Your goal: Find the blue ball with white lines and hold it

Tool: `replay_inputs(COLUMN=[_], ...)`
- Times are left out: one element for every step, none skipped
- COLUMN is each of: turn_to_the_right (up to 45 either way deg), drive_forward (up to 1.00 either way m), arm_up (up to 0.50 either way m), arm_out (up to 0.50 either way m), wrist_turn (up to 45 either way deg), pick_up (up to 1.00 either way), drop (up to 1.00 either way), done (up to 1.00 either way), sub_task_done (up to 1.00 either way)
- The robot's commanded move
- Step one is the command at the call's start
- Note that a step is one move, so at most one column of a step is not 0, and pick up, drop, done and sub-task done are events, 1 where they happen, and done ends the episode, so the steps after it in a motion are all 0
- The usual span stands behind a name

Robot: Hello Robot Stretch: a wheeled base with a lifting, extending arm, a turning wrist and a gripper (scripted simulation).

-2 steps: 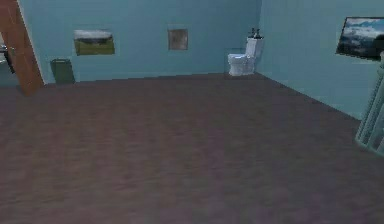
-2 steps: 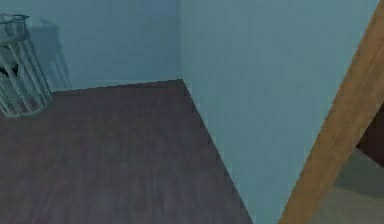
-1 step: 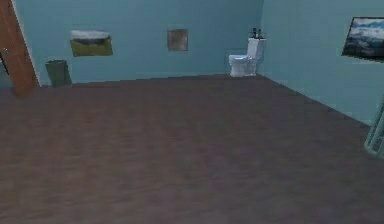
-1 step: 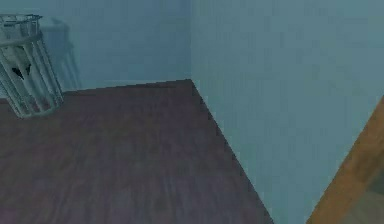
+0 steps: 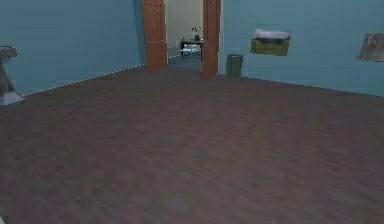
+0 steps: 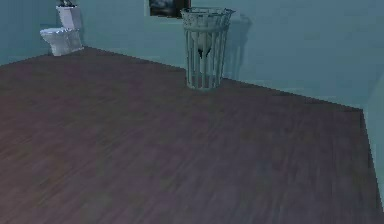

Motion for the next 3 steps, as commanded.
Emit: replay_inputs(turn_to_the_right=[0.0, 0.0, 0.0], drive_forward=[1.00, 1.00, 1.00], arm_up=[0.00, 0.00, 0.00], arm_out=[0.00, 0.00, 0.00], wrist_turn=[0.0, 0.0, 0.0], pick_up=[0.00, 0.00, 0.00], drop=[0.00, 0.00, 0.00], done=[0.00, 0.00, 0.00], sub_task_done=[0.00, 0.00, 0.00])
